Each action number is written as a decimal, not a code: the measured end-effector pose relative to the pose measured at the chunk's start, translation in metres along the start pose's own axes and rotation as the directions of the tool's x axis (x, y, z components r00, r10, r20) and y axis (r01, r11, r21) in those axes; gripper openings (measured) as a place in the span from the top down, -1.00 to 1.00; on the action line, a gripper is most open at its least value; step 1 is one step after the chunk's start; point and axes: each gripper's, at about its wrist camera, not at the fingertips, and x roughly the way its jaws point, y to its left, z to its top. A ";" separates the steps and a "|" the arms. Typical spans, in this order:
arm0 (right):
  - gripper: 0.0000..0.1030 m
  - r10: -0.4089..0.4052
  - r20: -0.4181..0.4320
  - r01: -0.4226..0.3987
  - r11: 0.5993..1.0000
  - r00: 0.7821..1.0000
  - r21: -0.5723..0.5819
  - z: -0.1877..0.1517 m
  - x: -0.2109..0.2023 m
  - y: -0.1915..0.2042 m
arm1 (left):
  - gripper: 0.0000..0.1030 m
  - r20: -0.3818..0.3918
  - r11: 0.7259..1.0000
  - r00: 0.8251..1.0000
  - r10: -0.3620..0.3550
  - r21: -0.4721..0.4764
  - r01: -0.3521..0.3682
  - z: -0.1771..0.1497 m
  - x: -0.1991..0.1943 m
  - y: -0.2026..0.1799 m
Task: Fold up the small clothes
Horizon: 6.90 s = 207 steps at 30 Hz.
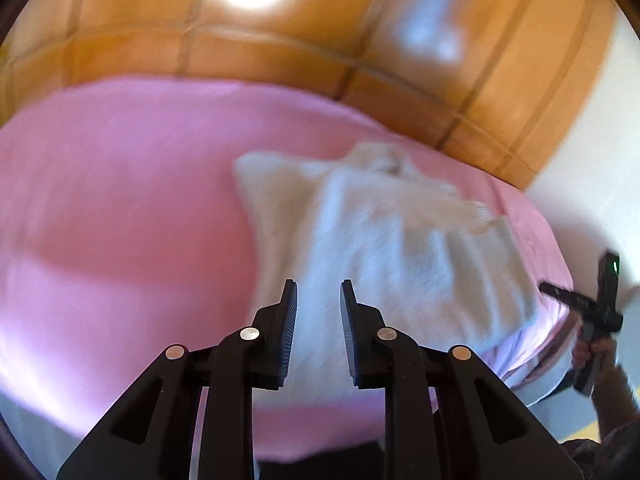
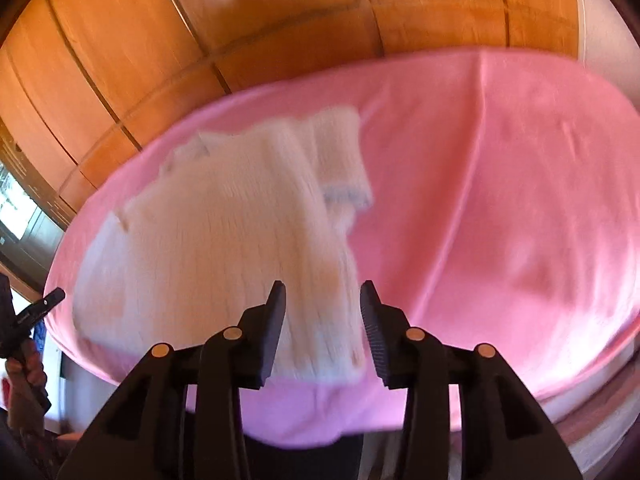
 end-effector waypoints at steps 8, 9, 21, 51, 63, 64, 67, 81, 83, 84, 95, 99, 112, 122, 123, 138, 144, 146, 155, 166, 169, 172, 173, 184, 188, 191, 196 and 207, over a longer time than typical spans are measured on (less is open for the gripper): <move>-0.15 0.045 0.014 -0.041 0.982 0.999 -0.183 0.036 0.058 0.064 | -0.29 -0.086 0.984 0.993 -0.083 0.151 0.096 0.019 0.089 -0.065; -0.13 0.047 0.006 -0.044 0.980 0.999 -0.194 0.040 0.070 0.070 | -0.29 -0.089 0.984 0.993 -0.079 0.152 0.092 0.021 0.099 -0.069; 0.91 -0.037 0.067 0.053 0.964 0.997 -0.261 0.049 0.090 0.085 | 0.92 0.033 0.992 0.995 -0.091 0.095 0.088 0.040 0.089 -0.060; 0.54 -0.136 0.016 0.137 0.973 0.991 -0.188 0.071 0.114 0.028 | -0.17 -0.044 0.967 0.967 0.249 0.068 -0.246 0.042 0.106 0.014; 0.88 -0.143 0.175 0.177 0.965 0.974 -0.195 0.084 0.057 0.047 | 0.89 0.074 0.973 0.971 0.225 0.035 -0.228 0.043 0.066 0.015; 0.88 -0.133 0.187 0.169 0.967 0.973 -0.190 0.089 0.053 0.049 | 0.89 0.082 0.975 0.973 0.218 0.020 -0.220 0.045 0.062 0.017; 0.88 -0.118 0.214 0.156 0.973 0.970 -0.168 0.108 0.051 0.051 | 0.89 0.081 0.982 0.980 0.183 -0.054 -0.179 0.058 0.058 0.026; 0.88 -0.232 0.147 0.248 0.964 0.961 -0.095 0.193 0.174 0.044 | 0.90 0.005 0.937 0.944 0.331 -0.116 -0.328 0.137 0.151 0.054; 0.88 -0.260 0.063 0.266 0.959 0.963 -0.103 0.185 0.207 0.037 | 0.90 -0.045 0.923 0.929 0.368 -0.101 -0.371 0.134 0.173 0.060; 0.87 -0.267 0.034 0.269 0.957 0.963 -0.105 0.180 0.217 0.035 | 0.90 -0.092 0.916 0.920 0.381 -0.094 -0.389 0.128 0.187 0.065; 0.11 -0.154 0.107 0.164 0.982 0.982 -0.092 0.160 0.144 0.037 | 0.66 -0.006 0.927 0.934 0.356 -0.124 -0.354 0.117 0.137 0.048; 0.08 -0.025 0.094 0.041 0.985 0.995 -0.166 0.129 0.115 0.073 | 0.66 0.046 0.971 0.971 0.236 -0.059 -0.233 0.089 0.108 0.007; -0.06 0.009 0.015 -0.004 0.948 1.000 -0.319 0.033 0.128 0.112 | 0.41 -0.018 0.975 0.975 0.222 -0.002 -0.222 0.023 0.121 -0.044; -0.25 -0.116 0.046 0.124 0.960 0.992 -0.253 0.054 0.095 0.076 | 0.10 0.054 0.936 0.935 0.350 -0.064 -0.346 0.014 0.073 -0.008; -0.30 -0.150 0.026 0.152 0.962 0.988 -0.228 0.051 0.097 0.064 | 0.10 0.030 0.929 0.931 0.364 -0.079 -0.361 0.010 0.075 0.002; -0.58 -0.108 0.050 0.111 0.992 0.993 -0.062 0.036 0.069 0.007 | -0.20 0.082 0.932 0.940 0.331 -0.182 -0.312 -0.001 0.043 0.016; -0.61 -0.073 0.074 0.063 0.990 0.995 0.128 0.043 0.055 -0.049 | -0.20 0.100 0.968 0.963 0.249 -0.045 -0.246 0.001 0.050 -0.025; -0.61 -0.024 0.068 0.011 0.982 0.997 0.190 0.045 0.063 -0.063 | -0.20 0.073 0.966 0.964 0.256 0.003 -0.257 0.004 0.065 -0.042; -0.68 0.125 0.011 -0.125 0.974 0.992 0.186 0.047 0.092 -0.057 | -0.20 0.023 0.957 0.963 0.270 0.105 -0.271 0.018 0.110 -0.097; -0.70 0.238 -0.003 -0.232 0.951 0.971 0.205 0.038 0.086 -0.066 | -0.20 0.010 0.954 0.969 0.246 0.171 -0.244 0.018 0.136 -0.121; -0.65 0.250 -0.002 -0.243 0.945 0.968 0.219 0.037 0.085 -0.069 | -0.20 0.007 0.952 0.968 0.250 0.182 -0.247 0.019 0.141 -0.123; -0.46 0.253 -0.011 -0.244 0.944 0.967 0.220 0.036 0.086 -0.066 | -0.20 0.002 0.952 0.968 0.251 0.181 -0.247 0.018 0.142 -0.124; -0.35 0.257 -0.020 -0.247 0.944 0.966 0.217 0.036 0.086 -0.065 | -0.20 0.002 0.952 0.968 0.250 0.179 -0.246 0.018 0.143 -0.123; 0.54 0.254 -0.063 -0.238 0.951 0.965 0.197 0.035 0.089 -0.047 | -0.20 0.013 0.956 0.971 0.241 0.168 -0.239 0.016 0.139 -0.122; 0.65 0.254 -0.046 -0.243 0.954 0.966 0.175 0.042 0.080 -0.036 | -0.20 0.011 0.961 0.974 0.228 0.161 -0.227 0.016 0.136 -0.120; 0.68 0.265 -0.034 -0.256 0.952 0.964 0.169 0.048 0.072 -0.028 | -0.20 0.007 0.968 0.978 0.207 0.140 -0.206 0.016 0.134 -0.117; 0.71 0.300 -0.013 -0.295 0.945 0.954 0.139 0.061 0.059 -0.006 | -0.20 -0.006 0.986 0.990 0.143 0.085 -0.142 0.017 0.127 -0.106; 0.76 0.480 0.015 -0.480 0.877 0.877 -0.013 0.107 0.043 0.107 | -0.20 0.042 0.966 0.986 -0.159 -0.201 0.164 0.046 0.066 -0.005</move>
